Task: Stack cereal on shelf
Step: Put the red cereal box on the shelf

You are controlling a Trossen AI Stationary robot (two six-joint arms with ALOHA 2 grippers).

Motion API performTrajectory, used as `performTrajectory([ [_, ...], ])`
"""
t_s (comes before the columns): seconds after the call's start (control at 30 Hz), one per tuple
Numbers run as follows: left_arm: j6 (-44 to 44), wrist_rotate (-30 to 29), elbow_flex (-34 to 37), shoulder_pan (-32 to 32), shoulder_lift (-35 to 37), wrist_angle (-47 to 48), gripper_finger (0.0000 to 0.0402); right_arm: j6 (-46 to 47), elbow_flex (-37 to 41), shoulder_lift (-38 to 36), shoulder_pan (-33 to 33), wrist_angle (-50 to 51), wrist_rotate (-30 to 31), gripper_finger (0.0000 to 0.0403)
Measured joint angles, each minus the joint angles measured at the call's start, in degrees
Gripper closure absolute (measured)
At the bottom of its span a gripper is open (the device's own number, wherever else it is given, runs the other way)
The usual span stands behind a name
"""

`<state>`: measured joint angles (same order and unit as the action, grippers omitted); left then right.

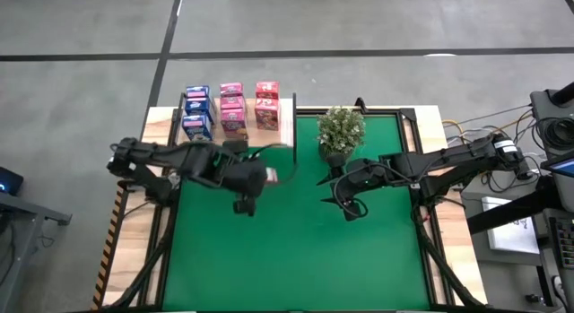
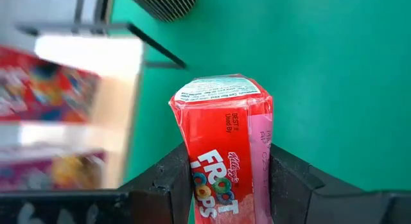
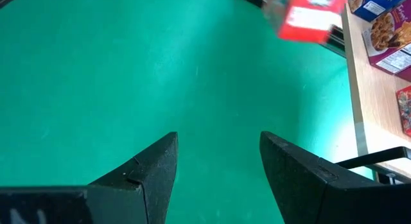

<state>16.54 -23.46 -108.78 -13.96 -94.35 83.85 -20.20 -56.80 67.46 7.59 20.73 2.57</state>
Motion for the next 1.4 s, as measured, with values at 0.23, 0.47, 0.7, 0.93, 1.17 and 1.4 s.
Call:
performTrajectory([
  [0.23,-13.5,-0.1,-6.7,8.6,-3.0,0.3,0.0263,0.5,0.0,-0.1,0.0,0.0,0.0,0.0193],
  [0.47,-20.0,0.0,-7.9,14.9,-3.1,-0.8,0.0263,1.5,0.3,-0.1,0.0,0.1,-0.1,0.0193],
  [0.7,-25.1,2.0,-7.8,19.7,-3.8,-1.6,0.0263,2.9,0.5,-0.1,0.0,0.1,-0.2,0.0193],
  [0.93,-27.9,7.2,-7.8,24.0,-5.0,-2.8,0.0263,3.7,0.7,-0.1,0.0,0.0,-0.2,0.0193],
  [1.17,-30.8,7.6,-7.8,27.7,-7.2,-2.8,0.0263,3.8,0.8,-0.1,0.0,0.0,-0.2,0.0193],
  [1.4,-31.5,7.6,-7.7,29.1,-8.4,-2.8,0.0263,4.1,0.9,-0.1,0.0,0.0,-0.2,0.0193],
])
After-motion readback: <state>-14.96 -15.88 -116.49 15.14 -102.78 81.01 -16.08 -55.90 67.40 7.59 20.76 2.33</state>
